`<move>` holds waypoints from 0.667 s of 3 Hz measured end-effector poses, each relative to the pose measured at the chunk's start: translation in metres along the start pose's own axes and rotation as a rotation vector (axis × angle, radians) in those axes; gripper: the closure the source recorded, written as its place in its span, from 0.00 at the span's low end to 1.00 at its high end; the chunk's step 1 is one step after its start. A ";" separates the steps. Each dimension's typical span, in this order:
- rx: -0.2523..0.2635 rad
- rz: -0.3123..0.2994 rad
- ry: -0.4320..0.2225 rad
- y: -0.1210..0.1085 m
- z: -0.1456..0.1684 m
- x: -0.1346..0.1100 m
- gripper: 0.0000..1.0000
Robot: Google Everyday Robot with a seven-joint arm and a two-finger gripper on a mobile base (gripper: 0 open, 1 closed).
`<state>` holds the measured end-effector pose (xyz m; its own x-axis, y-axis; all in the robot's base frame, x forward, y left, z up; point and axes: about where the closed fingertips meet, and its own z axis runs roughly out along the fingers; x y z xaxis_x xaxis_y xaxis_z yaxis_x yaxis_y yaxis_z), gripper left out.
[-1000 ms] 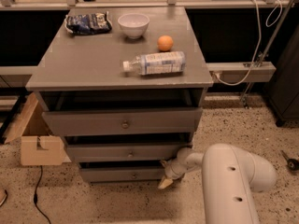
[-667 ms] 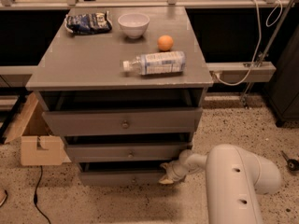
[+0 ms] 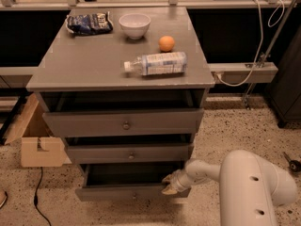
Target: Open bottom drawer
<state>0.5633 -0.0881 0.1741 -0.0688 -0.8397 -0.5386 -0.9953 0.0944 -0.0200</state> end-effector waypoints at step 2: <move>0.004 0.009 -0.002 0.004 -0.003 0.006 0.00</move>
Offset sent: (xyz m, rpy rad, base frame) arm -0.0041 -0.0068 -0.0009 0.0025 0.0015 -0.0101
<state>0.5591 -0.0948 0.1731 -0.0780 -0.8377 -0.5406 -0.9944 0.1042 -0.0180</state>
